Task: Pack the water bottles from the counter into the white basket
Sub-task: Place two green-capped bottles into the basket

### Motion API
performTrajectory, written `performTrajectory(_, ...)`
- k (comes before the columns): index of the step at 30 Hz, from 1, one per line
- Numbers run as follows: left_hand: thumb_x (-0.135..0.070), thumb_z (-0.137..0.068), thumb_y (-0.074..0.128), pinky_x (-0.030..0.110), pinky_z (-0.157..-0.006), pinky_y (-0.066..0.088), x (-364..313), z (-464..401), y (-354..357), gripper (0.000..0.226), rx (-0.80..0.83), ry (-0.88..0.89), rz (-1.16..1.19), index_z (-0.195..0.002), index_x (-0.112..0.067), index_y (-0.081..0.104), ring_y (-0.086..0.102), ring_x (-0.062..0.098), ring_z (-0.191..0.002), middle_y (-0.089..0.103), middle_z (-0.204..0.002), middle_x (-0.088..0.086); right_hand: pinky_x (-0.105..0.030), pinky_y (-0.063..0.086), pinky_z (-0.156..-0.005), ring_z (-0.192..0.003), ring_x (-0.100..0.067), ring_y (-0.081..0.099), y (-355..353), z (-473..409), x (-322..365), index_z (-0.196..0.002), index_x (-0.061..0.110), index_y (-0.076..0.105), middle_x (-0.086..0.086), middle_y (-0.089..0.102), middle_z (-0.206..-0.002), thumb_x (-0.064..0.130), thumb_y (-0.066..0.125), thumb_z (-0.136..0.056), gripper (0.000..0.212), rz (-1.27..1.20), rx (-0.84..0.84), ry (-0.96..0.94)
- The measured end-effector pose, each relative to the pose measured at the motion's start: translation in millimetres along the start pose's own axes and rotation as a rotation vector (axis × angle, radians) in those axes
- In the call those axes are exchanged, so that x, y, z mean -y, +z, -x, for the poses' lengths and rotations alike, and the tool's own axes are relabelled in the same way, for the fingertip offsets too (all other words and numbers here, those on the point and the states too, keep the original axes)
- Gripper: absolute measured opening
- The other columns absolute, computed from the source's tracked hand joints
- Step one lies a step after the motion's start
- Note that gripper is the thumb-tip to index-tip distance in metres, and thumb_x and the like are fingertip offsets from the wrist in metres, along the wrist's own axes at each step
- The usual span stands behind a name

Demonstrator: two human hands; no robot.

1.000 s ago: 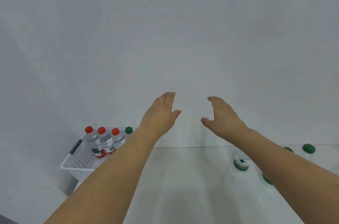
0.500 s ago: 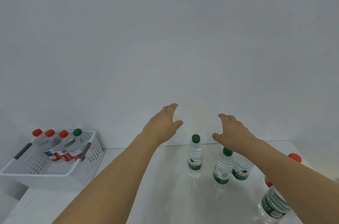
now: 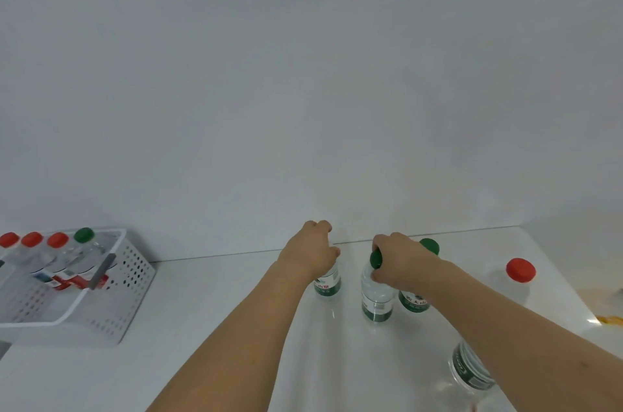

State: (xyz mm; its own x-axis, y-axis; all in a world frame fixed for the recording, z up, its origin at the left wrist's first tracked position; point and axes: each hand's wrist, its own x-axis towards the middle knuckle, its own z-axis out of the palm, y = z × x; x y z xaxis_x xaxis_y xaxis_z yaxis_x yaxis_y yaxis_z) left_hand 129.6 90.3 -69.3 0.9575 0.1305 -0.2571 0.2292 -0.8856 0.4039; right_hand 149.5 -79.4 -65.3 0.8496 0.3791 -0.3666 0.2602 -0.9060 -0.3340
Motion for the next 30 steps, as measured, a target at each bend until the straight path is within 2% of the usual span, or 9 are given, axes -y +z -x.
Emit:
performTrajectory(3, -0.021, -0.095, 0.050, 0.032, -0.077, 0.046, 7, -1, 4, 0.034, -0.080, -0.043, 0.033, -0.126, -0.010, 0.048, 0.056, 0.024, -0.094, 0.057, -0.114, 0.010, -0.033, 0.049, -0.075, -0.091, -0.025, 0.058, 6, -4, -2, -0.106, 0.013, 0.049, -0.008, 0.055, -0.103, 0.025, 0.060, -0.081, 0.030, -0.041, -0.053, -0.029)
performTrajectory(6, -0.021, -0.094, 0.051, 0.032, -0.063, 0.042, 9, 2, 15, 0.019, -0.118, -0.104, 0.092, -0.106, -0.006, 0.048, 0.048, 0.021, -0.071, 0.060, -0.095, 0.014, -0.031, 0.046, -0.069, -0.087, -0.023, 0.058, 10, -7, -12, -0.100, 0.015, 0.049, -0.005, 0.057, -0.098, 0.023, 0.061, -0.079, 0.025, -0.102, -0.069, -0.042)
performTrajectory(8, -0.022, -0.094, 0.053, 0.033, -0.062, 0.043, 9, 7, 19, 0.020, -0.149, -0.119, 0.073, -0.102, -0.005, 0.047, 0.050, 0.024, -0.072, 0.061, -0.094, 0.014, -0.029, 0.045, -0.066, -0.086, -0.021, 0.057, 10, -5, -16, -0.096, 0.018, 0.050, -0.002, 0.057, -0.097, 0.023, 0.061, -0.078, 0.022, -0.138, -0.065, -0.039)
performTrajectory(12, -0.026, -0.094, 0.054, 0.035, -0.067, 0.047, 8, 22, 9, 0.022, -0.163, -0.129, 0.049, -0.102, -0.006, 0.048, 0.060, 0.030, -0.085, 0.061, -0.095, 0.012, -0.026, 0.043, -0.060, -0.082, -0.017, 0.056, 3, 7, -20, -0.092, 0.022, 0.051, 0.002, 0.057, -0.092, 0.024, 0.063, -0.074, 0.022, -0.167, -0.063, -0.044)
performTrajectory(16, -0.031, -0.093, 0.055, 0.036, -0.067, 0.048, 11, 34, -19, 0.025, -0.159, -0.076, 0.022, -0.102, -0.008, 0.049, 0.059, 0.028, -0.084, 0.060, -0.095, 0.010, -0.032, 0.047, -0.064, -0.078, -0.019, 0.056, -16, 21, -9, -0.085, 0.021, 0.052, 0.003, 0.058, -0.086, 0.027, 0.065, -0.070, 0.021, -0.236, -0.133, -0.054)
performTrajectory(19, -0.032, -0.093, 0.055, 0.036, -0.066, 0.048, 11, 44, -39, 0.025, -0.169, -0.031, -0.014, -0.102, -0.010, 0.049, 0.058, 0.027, -0.084, 0.059, -0.094, 0.009, -0.030, 0.044, -0.059, -0.072, -0.017, 0.056, -31, 32, 5, -0.084, 0.019, 0.052, 0.001, 0.059, -0.085, 0.027, 0.065, -0.070, 0.021, -0.271, -0.170, -0.066)
performTrajectory(24, -0.032, -0.093, 0.055, 0.035, -0.065, 0.047, 25, 64, -78, 0.026, -0.238, 0.032, 0.030, -0.100, -0.008, 0.050, 0.057, 0.028, -0.081, 0.059, -0.092, 0.009, -0.036, 0.050, -0.063, -0.069, -0.022, 0.056, -46, 50, 42, -0.082, 0.016, 0.051, -0.004, 0.060, -0.086, 0.025, 0.067, -0.071, 0.022, -0.319, -0.246, -0.051)
performTrajectory(30, -0.031, -0.091, 0.057, 0.036, -0.064, 0.046, 74, 87, -132, 0.025, -0.318, 0.128, 0.096, -0.096, -0.008, 0.051, 0.058, 0.029, -0.081, 0.059, -0.090, 0.010, -0.039, 0.055, -0.065, -0.071, -0.026, 0.059, -43, 62, 120, -0.084, 0.014, 0.052, -0.005, 0.060, -0.086, 0.023, 0.066, -0.073, 0.020, -0.344, -0.352, -0.025)
